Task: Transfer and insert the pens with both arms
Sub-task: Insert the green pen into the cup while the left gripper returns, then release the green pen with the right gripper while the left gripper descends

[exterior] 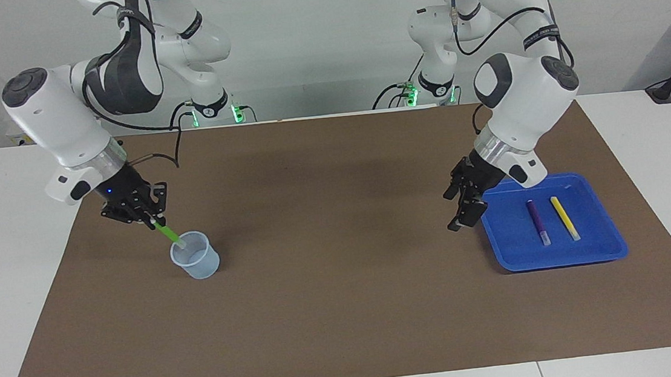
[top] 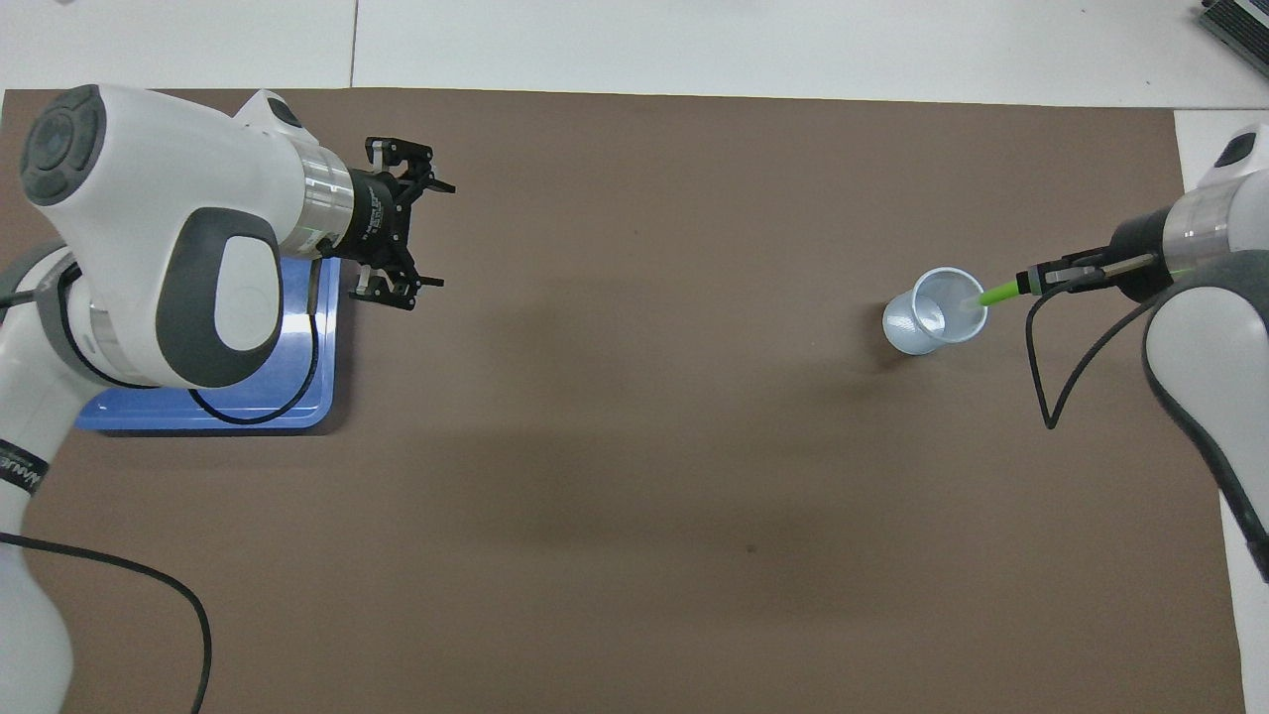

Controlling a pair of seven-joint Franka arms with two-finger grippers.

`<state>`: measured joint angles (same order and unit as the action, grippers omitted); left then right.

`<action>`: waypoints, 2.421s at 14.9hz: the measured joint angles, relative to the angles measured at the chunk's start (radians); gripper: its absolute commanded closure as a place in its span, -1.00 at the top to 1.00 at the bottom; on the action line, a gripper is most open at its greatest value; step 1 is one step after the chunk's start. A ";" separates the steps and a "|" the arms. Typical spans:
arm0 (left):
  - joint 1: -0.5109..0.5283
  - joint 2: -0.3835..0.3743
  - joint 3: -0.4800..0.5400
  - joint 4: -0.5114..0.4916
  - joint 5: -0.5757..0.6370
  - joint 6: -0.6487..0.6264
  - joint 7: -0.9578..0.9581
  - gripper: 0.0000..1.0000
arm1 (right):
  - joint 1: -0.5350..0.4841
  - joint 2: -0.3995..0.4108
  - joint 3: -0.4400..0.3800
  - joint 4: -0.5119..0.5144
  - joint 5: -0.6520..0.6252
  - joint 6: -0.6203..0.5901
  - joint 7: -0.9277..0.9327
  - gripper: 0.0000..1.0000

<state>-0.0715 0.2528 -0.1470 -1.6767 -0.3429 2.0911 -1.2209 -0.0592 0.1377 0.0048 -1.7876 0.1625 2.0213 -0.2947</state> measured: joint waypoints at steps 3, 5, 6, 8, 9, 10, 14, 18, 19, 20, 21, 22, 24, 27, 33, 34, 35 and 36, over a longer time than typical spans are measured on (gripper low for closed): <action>0.077 -0.011 0.001 -0.004 0.001 -0.060 0.187 1.00 | 0.001 0.039 0.003 -0.012 -0.030 0.052 0.000 -1.00; 0.119 -0.015 0.001 -0.005 0.023 -0.090 0.237 1.00 | 0.001 0.060 0.003 -0.029 -0.033 0.085 0.000 -0.68; 0.132 -0.015 0.001 -0.005 0.034 -0.093 0.244 1.00 | 0.001 0.068 0.003 -0.034 -0.033 0.098 0.000 -0.34; 0.141 -0.016 0.001 -0.005 0.045 -0.093 0.244 1.00 | 0.001 0.078 0.004 -0.041 -0.033 0.111 0.006 0.15; 0.143 -0.016 0.003 -0.005 0.046 -0.092 0.244 1.00 | 0.001 0.079 0.004 -0.042 -0.033 0.111 0.009 0.44; 0.145 -0.017 0.006 -0.005 0.047 -0.091 0.244 1.00 | 0.001 0.078 0.004 -0.041 -0.033 0.111 0.010 0.87; 0.147 -0.018 0.012 -0.005 0.052 -0.084 0.247 1.00 | 0.001 0.073 0.004 -0.037 -0.033 0.108 0.014 1.00; 0.155 -0.019 0.012 -0.004 0.204 -0.066 0.368 1.00 | 0.000 0.024 0.000 -0.004 -0.033 0.010 0.017 1.00; 0.161 -0.019 0.013 -0.004 0.218 -0.067 0.447 1.00 | 0.000 -0.001 -0.001 0.003 -0.033 -0.029 0.017 1.00; 0.169 -0.019 0.013 -0.004 0.225 -0.068 0.528 1.00 | -0.001 -0.031 -0.002 0.008 -0.033 -0.074 0.017 1.00; 0.173 -0.019 0.013 -0.004 0.229 -0.068 0.599 1.00 | -0.001 -0.065 -0.003 0.010 -0.036 -0.117 0.018 1.00; 0.175 -0.020 0.013 -0.004 0.240 -0.071 0.664 1.00 | -0.001 -0.099 -0.004 0.011 -0.040 -0.157 0.018 1.00; 0.174 -0.022 0.011 -0.004 0.288 -0.103 0.837 1.00 | -0.001 -0.161 -0.004 0.011 -0.050 -0.227 0.022 1.00; 0.184 -0.027 0.012 -0.013 0.308 -0.125 1.071 1.00 | -0.001 -0.208 -0.003 0.010 -0.076 -0.292 0.025 1.00; 0.195 -0.035 0.007 -0.011 0.328 -0.182 1.228 1.00 | -0.001 -0.205 -0.003 0.008 -0.095 -0.297 0.026 1.00; 0.195 -0.035 0.006 0.015 0.337 -0.234 1.229 1.00 | -0.001 -0.205 -0.003 0.007 -0.095 -0.297 0.026 1.00; 0.195 -0.034 0.006 0.051 0.342 -0.292 1.230 1.00 | -0.001 -0.205 -0.003 0.006 -0.096 -0.297 0.026 1.00; 0.195 -0.030 0.006 0.091 0.344 -0.350 1.232 1.00 | -0.001 -0.205 -0.003 0.005 -0.097 -0.297 0.026 1.00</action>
<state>0.1232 0.2224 -0.1407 -1.5853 0.0011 1.7406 0.0107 -0.0602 -0.0672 0.0022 -1.7821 0.0656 1.7244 -0.2684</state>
